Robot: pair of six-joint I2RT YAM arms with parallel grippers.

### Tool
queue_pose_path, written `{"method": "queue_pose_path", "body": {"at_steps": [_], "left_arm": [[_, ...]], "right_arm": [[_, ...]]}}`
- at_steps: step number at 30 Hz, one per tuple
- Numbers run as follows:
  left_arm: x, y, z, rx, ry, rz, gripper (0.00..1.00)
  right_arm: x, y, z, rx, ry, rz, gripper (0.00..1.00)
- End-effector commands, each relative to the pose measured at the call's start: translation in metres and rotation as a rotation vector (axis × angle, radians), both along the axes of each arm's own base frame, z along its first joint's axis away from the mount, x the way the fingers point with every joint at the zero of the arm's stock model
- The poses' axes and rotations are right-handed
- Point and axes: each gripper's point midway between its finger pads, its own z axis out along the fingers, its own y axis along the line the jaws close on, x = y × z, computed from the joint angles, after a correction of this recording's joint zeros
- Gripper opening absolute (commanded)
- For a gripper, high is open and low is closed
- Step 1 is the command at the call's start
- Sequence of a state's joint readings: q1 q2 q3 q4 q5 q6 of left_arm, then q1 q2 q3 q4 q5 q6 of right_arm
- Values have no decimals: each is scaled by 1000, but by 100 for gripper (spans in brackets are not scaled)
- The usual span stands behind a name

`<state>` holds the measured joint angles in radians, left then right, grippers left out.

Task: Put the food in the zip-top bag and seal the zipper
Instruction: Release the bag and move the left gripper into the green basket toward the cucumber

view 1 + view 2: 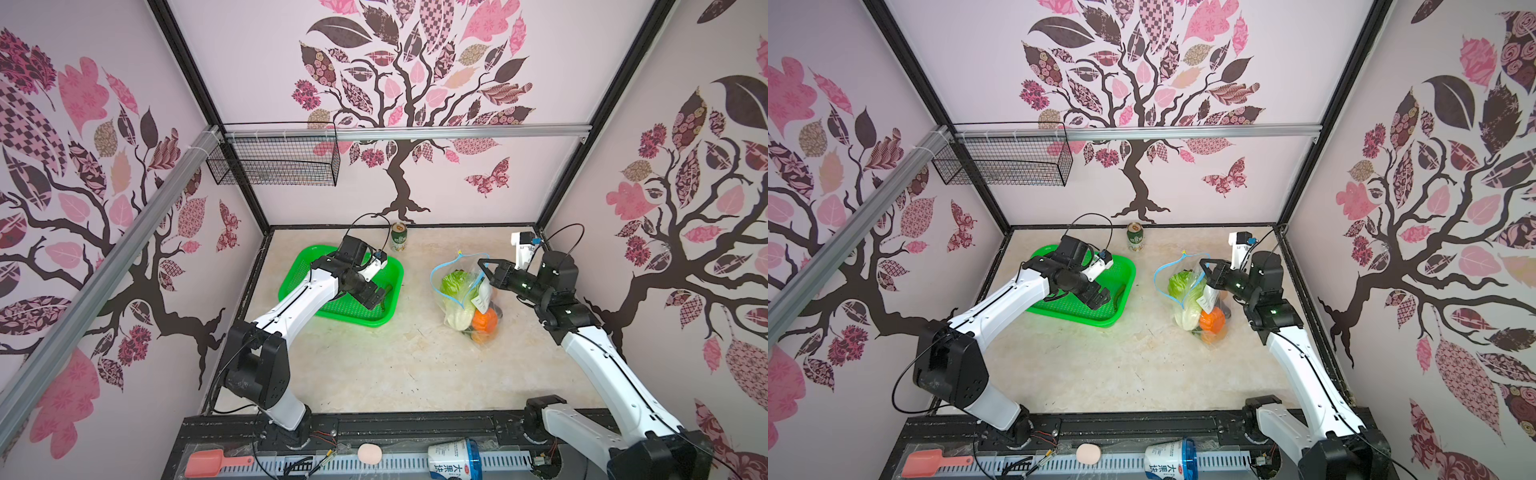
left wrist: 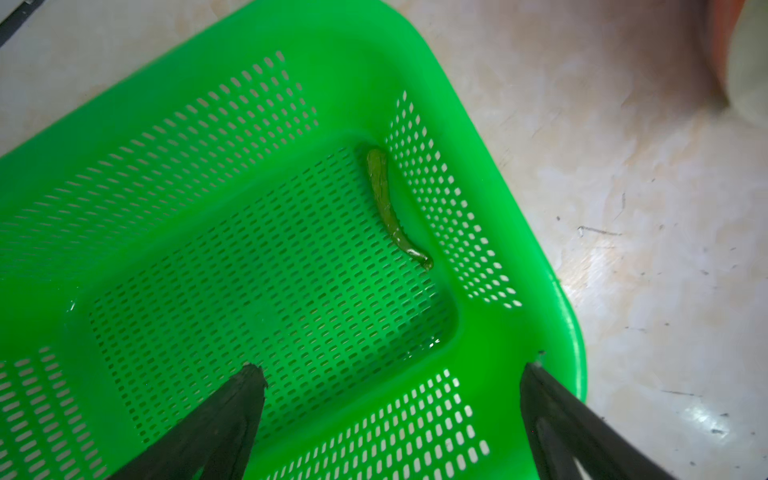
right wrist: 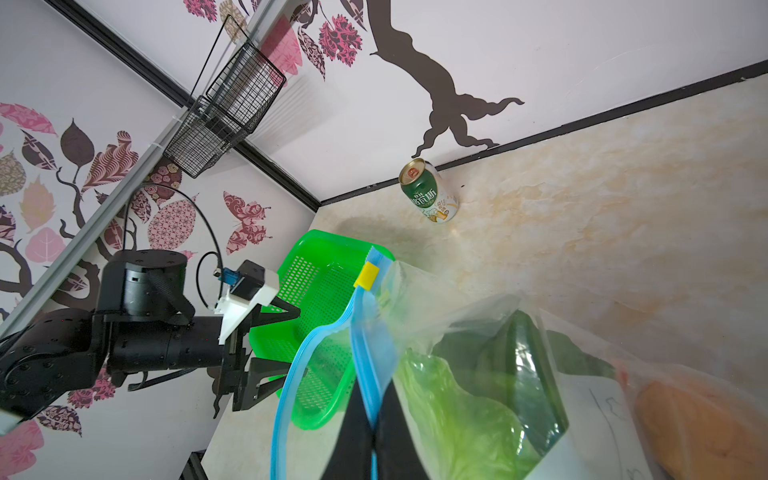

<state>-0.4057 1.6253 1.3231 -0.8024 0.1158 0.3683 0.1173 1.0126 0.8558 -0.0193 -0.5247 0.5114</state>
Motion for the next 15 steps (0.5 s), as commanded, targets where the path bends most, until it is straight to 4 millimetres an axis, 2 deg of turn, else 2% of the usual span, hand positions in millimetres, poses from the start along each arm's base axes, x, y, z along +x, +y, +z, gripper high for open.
{"method": "queue_pose_path", "body": {"at_steps": [1,5,8,12,15], "left_arm": [[3,7,-11,92,12,-91,98],[-6,9,-39,133,88,-153,98],[-11,3,-49,112,136,-174,97],[-18,-16,-53,80,171,-205,97],[-26,-38,-57,89,180,-255,98]], "right_arm": [[0,3,13,-4,-39,18,0],[-1,3,13,-11,-39,18,0],[0,2,11,-13,-36,13,0],[1,1,10,-18,-36,8,0],[2,1,8,-21,-33,5,0]]}}
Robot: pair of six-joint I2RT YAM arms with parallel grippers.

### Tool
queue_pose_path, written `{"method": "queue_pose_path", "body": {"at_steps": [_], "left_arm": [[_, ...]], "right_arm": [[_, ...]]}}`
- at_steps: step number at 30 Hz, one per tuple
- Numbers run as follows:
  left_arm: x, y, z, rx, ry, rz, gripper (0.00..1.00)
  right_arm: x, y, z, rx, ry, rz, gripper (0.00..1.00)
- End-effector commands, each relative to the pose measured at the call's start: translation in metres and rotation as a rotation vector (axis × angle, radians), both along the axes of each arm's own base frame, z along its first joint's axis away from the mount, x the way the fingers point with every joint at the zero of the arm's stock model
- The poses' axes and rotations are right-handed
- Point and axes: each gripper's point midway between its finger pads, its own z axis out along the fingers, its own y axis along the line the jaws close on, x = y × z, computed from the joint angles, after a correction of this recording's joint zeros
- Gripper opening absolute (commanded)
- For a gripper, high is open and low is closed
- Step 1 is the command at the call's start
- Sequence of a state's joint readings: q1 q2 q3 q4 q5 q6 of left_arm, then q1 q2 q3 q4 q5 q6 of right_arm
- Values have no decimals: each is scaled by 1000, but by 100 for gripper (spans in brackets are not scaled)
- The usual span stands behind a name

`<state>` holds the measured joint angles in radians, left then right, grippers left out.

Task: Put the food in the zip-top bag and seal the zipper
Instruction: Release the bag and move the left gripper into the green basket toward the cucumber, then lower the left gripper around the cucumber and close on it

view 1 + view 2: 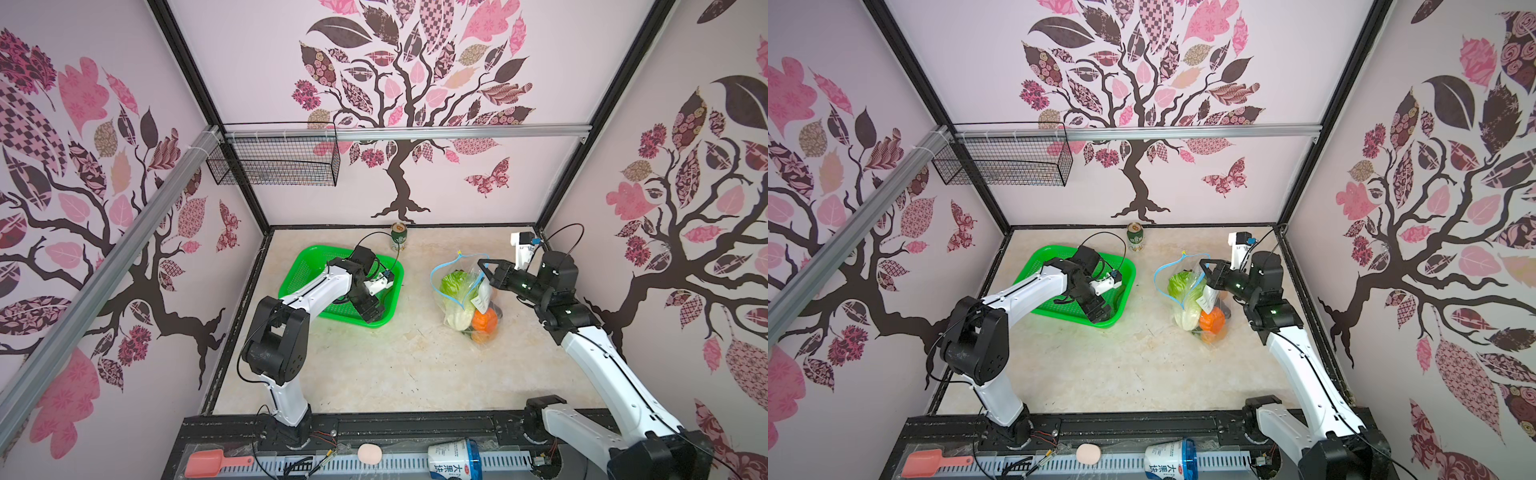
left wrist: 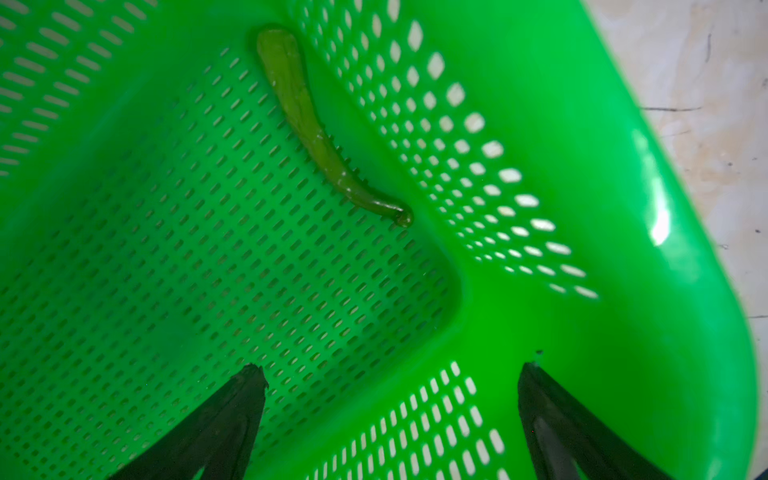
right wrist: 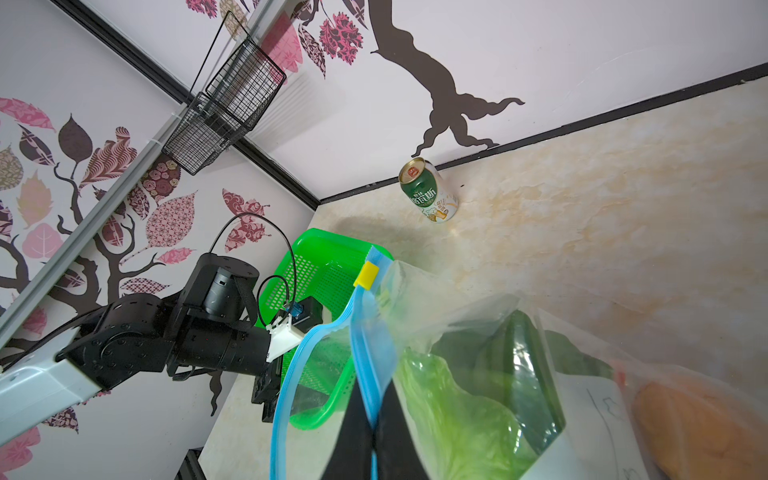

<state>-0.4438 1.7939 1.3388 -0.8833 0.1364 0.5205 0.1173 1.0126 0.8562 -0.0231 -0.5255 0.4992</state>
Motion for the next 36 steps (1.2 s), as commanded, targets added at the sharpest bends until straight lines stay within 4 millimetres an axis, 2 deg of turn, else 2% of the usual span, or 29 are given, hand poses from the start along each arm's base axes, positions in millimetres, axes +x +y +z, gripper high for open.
{"method": "queue_pose_path", "body": {"at_steps": [1,7,12,17,19,22,26,28,32,36], "left_arm": [[-6,-36,6,-38,10,-75,98],[-5,-74,6,-125,44,-53,98],[-3,-101,18,-206,61,-37,99],[-15,-146,32,-303,70,-87,98],[-20,-156,31,-294,60,-106,99],[-21,-145,22,-215,48,-92,99],[-27,-104,3,-35,21,-81,99],[-28,-92,-1,-11,-8,-66,99],[-29,-87,2,-49,-14,-49,98],[-36,-87,-12,-33,36,-83,98]], "right_arm": [[2,1,7,-13,-28,0,0],[3,0,3,-18,-17,-6,0],[4,0,3,-17,-18,-7,0],[4,-1,1,-21,-15,-9,0],[4,-1,0,-26,-14,-11,0],[4,-2,-1,-31,-12,-16,0],[4,-3,0,-31,-17,-21,0],[4,-3,0,-30,-18,-20,0],[3,-3,0,-30,-16,-17,0],[3,-2,-1,-31,-14,-16,0]]}}
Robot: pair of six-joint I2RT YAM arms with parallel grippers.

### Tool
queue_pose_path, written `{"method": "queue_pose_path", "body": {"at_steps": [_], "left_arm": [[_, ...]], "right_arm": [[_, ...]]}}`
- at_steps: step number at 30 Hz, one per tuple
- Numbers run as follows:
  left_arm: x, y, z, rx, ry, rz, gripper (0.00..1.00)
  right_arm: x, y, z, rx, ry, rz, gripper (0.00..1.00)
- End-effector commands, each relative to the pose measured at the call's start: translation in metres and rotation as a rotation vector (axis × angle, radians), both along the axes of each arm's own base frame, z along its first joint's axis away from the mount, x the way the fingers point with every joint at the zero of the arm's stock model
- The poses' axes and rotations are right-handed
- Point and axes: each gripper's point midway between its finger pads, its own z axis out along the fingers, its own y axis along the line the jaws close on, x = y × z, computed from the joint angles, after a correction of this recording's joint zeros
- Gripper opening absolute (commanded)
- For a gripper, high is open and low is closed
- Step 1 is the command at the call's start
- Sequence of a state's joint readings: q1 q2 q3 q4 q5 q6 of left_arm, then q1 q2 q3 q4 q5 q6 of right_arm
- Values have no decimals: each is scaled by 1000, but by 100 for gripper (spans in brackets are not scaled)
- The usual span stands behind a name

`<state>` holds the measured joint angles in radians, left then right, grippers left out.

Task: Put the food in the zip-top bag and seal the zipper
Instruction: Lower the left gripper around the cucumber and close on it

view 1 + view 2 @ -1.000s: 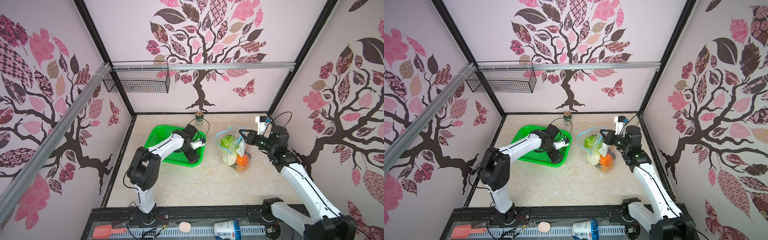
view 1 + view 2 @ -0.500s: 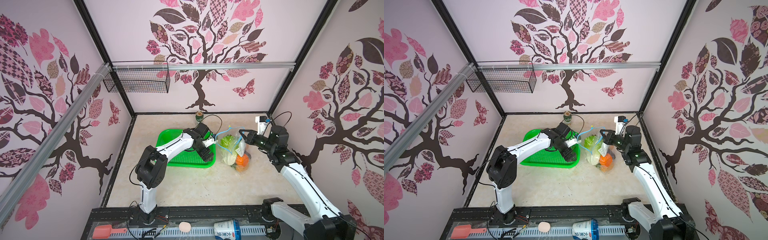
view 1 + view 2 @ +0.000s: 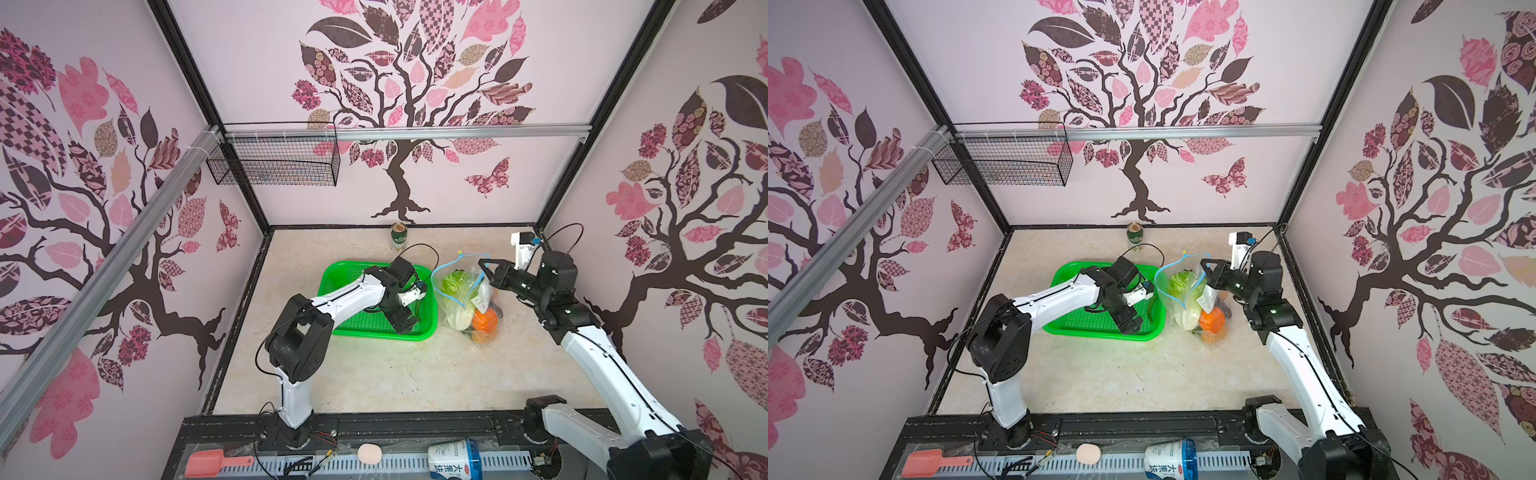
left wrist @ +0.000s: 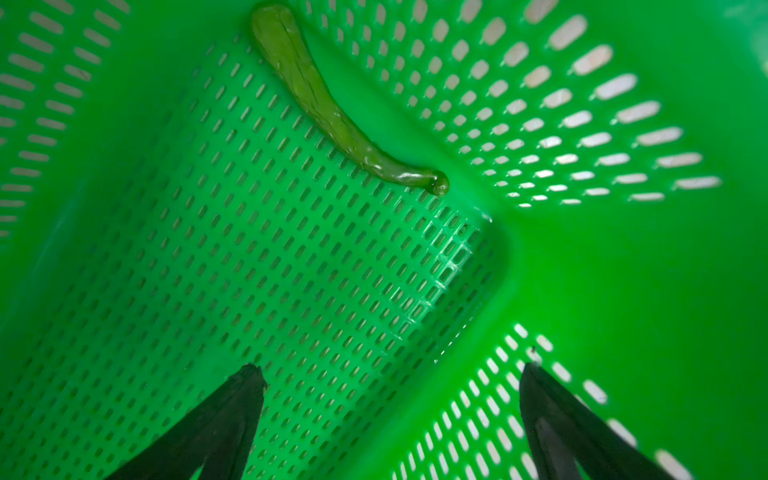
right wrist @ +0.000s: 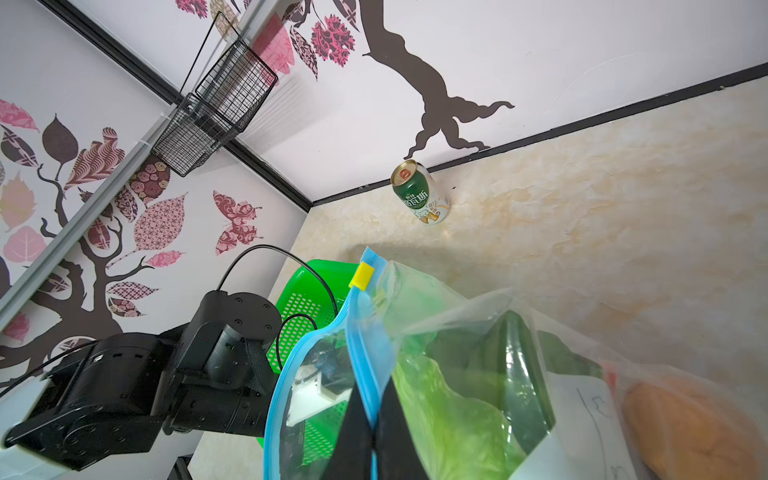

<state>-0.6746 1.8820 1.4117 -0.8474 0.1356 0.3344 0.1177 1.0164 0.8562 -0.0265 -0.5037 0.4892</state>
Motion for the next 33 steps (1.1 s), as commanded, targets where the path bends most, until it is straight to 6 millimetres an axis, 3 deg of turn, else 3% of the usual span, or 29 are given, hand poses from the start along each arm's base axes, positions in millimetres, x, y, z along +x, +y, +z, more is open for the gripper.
{"method": "queue_pose_path", "body": {"at_steps": [1,5,15,20,26,33], "left_arm": [[-7,0,-8,-2,22,-31,98],[-2,-3,-18,-15,25,31,99],[61,-34,8,-208,-66,365,96],[84,-43,5,-241,-83,494,91],[94,-51,-7,-231,-94,538,89],[91,-54,-27,-144,-120,528,87]], "right_arm": [[0,0,2,-17,-15,2,0],[1,0,-1,-20,-8,-1,0],[6,4,-9,-6,27,15,0],[7,3,-10,-9,25,8,0],[6,3,-8,-6,22,12,0],[5,2,-8,-14,18,4,0]]}}
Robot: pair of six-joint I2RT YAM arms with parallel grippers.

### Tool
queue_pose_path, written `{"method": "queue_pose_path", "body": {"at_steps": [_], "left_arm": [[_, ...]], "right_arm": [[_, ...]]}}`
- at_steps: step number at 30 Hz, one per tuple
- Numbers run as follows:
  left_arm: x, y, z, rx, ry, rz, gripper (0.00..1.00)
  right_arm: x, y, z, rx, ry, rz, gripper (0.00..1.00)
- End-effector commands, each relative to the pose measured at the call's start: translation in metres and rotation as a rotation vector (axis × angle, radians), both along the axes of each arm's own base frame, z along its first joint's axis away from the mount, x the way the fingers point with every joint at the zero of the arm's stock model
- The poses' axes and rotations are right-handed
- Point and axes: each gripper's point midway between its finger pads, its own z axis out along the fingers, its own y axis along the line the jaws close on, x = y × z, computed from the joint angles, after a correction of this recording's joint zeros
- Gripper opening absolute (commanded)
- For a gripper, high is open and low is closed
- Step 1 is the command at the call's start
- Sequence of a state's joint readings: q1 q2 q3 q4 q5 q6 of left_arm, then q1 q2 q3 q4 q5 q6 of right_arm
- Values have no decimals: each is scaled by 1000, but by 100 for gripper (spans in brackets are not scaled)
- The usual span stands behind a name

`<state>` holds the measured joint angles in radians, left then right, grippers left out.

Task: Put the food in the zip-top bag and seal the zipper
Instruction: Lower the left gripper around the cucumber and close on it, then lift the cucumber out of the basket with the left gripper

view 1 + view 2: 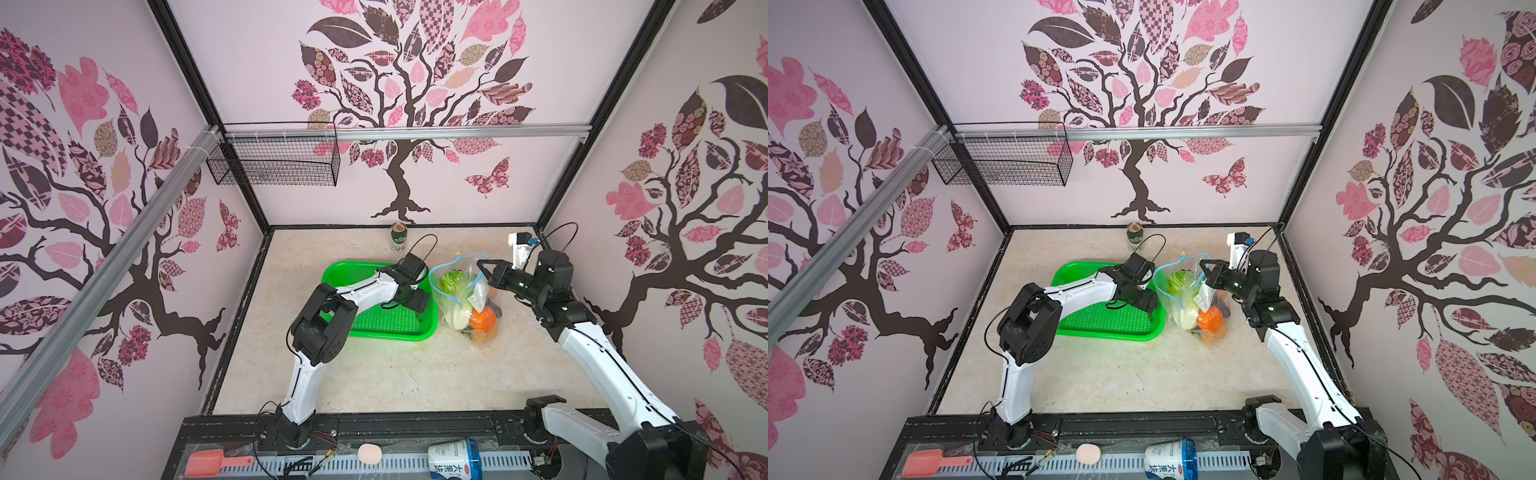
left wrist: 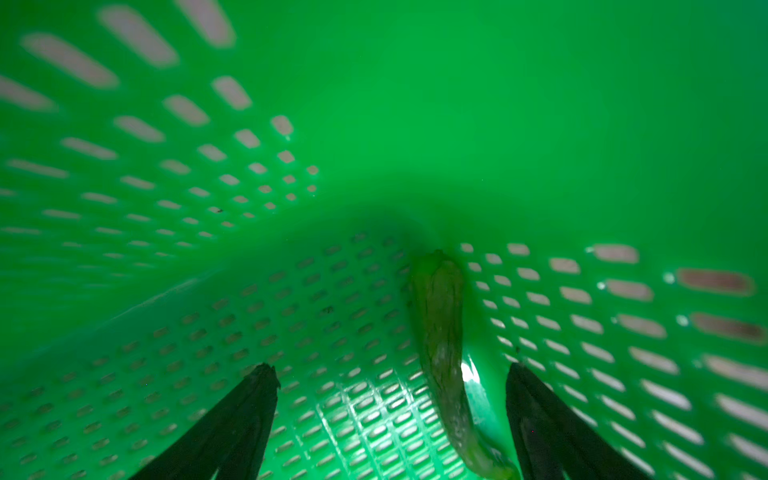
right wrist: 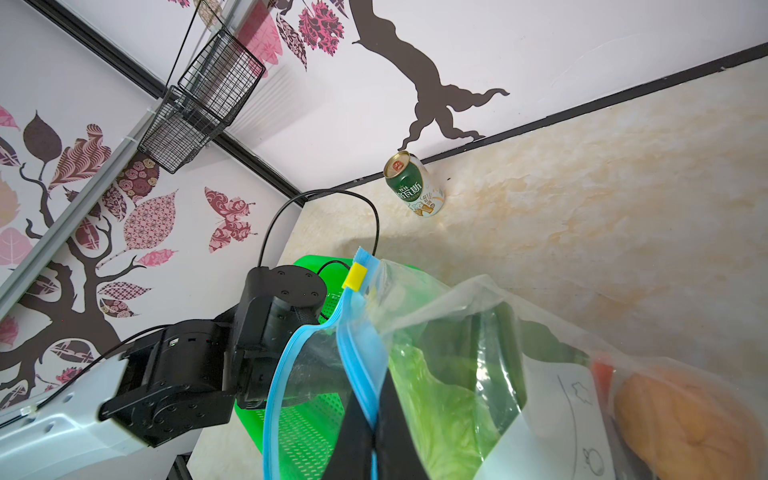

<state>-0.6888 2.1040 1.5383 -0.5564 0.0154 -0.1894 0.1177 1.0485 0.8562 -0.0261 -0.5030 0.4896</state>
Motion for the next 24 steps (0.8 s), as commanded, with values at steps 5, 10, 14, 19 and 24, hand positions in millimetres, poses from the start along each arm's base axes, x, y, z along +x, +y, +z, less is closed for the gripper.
{"method": "queue_pose_path", "body": {"at_steps": [5,10,14,19,24], "left_arm": [[7,6,-5,84,-35,31,77],[8,14,-4,110,-44,41,46],[12,21,4,88,-39,63,26],[17,32,28,1,-54,108,14],[20,43,62,-93,-97,147,2]], "right_arm": [[-1,1,1,-13,-14,3,0],[-1,0,2,-12,-15,1,0],[-1,0,3,-16,-18,-1,0],[-1,-1,3,-15,-16,-3,0],[0,-1,3,-16,-16,-3,0]]}}
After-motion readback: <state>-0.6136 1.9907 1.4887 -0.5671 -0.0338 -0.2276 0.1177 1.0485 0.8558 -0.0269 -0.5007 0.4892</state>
